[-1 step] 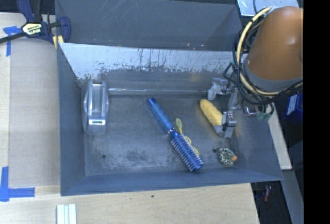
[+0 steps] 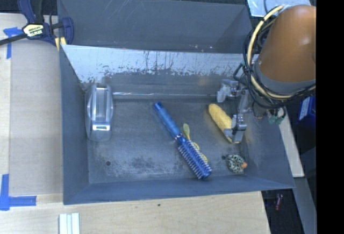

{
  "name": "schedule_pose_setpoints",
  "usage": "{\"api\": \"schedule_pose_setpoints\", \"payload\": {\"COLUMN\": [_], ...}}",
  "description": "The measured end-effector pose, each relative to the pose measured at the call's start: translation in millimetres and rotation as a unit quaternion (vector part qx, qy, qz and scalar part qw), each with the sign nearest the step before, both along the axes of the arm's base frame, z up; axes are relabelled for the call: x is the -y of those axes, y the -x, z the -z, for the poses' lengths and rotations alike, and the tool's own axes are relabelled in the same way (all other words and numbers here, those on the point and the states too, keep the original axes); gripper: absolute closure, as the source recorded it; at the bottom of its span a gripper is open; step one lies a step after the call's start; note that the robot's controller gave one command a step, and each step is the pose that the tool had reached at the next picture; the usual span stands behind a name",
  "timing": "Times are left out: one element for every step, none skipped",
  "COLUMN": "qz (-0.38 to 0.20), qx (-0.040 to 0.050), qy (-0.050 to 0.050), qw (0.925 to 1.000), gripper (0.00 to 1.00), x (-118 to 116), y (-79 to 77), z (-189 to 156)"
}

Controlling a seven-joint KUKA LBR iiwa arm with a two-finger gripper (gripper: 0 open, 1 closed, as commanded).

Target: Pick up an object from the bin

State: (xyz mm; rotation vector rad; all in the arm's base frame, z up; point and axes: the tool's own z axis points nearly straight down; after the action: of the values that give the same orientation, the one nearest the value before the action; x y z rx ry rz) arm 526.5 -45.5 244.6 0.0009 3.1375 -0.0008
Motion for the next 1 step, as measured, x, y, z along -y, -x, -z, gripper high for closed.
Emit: {"api": "schedule_pose_setpoints", "payload": {"qz": [0.074], "qx": [0.0022], "qy": [-0.001], "qw": [0.9972], "gripper": [0.00], "x": [-49.7], "y": [-20.9], "z": [77.0]}}
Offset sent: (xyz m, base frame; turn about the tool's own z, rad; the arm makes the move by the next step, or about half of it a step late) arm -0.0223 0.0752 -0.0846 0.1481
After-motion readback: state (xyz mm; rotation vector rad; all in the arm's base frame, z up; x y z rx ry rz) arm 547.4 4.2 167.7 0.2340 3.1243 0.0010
